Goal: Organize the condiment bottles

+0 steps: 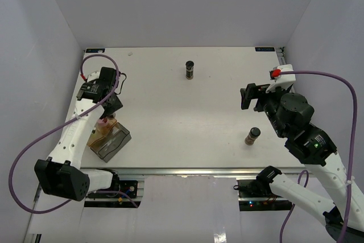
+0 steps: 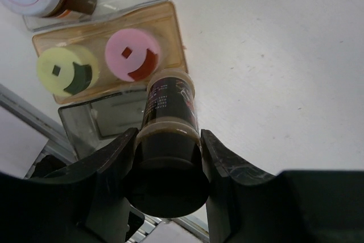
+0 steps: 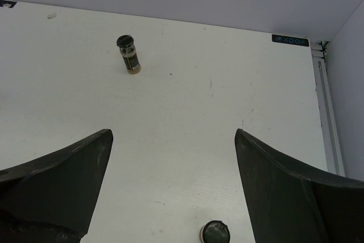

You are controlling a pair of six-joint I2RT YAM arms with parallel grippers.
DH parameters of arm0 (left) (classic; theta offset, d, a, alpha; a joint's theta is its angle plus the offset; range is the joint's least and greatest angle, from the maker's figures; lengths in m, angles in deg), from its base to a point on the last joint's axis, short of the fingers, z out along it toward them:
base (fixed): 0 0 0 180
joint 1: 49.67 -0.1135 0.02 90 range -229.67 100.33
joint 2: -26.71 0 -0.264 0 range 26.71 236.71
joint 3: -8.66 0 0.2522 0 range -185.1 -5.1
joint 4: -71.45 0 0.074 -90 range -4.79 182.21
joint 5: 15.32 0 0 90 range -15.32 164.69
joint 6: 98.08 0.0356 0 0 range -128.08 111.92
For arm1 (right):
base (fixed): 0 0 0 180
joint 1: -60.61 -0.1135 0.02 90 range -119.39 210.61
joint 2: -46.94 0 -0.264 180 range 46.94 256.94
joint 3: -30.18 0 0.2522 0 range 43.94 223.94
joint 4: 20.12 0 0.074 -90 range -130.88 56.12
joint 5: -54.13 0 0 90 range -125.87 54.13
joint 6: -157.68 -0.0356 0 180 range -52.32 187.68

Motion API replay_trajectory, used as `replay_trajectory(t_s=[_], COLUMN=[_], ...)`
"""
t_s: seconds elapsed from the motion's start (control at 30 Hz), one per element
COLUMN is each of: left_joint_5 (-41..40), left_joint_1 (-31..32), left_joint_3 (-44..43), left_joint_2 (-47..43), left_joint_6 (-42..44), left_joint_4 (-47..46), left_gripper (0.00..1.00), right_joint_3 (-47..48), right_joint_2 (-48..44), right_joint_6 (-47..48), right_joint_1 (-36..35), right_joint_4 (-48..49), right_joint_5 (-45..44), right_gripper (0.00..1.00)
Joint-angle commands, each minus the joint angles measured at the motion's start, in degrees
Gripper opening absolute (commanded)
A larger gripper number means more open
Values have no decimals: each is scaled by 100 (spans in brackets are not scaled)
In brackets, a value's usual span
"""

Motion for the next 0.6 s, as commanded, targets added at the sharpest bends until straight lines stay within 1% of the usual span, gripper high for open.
replay_trajectory(t_s=[0.0, 0.1, 0.23, 0.37, 0.57], left_joint_5=[-224, 84, 587, 623, 460], left_joint_1=[-289, -611, -653, -653, -653], left_joint_3=[490, 777, 1070, 1315, 1377], left_joint_2=[-473, -792, -910, -1092, -1149], left_joint_6=[-340, -425, -596, -692, -760], left_joint_4=[275, 196, 78, 19, 103], left_gripper=[0, 0, 0, 0, 0], right_joint_3=[239, 239, 231, 255, 294], right_joint_2=[-43, -82, -90, -113, -51], right_joint_6=[76, 76, 68, 84, 76], right_joint_1=[2, 2, 2, 2, 2], right_joint_4=[179, 185, 154, 120, 125], right_joint_5=[37, 48, 29, 12, 12], right_gripper=[94, 94, 94, 94, 94])
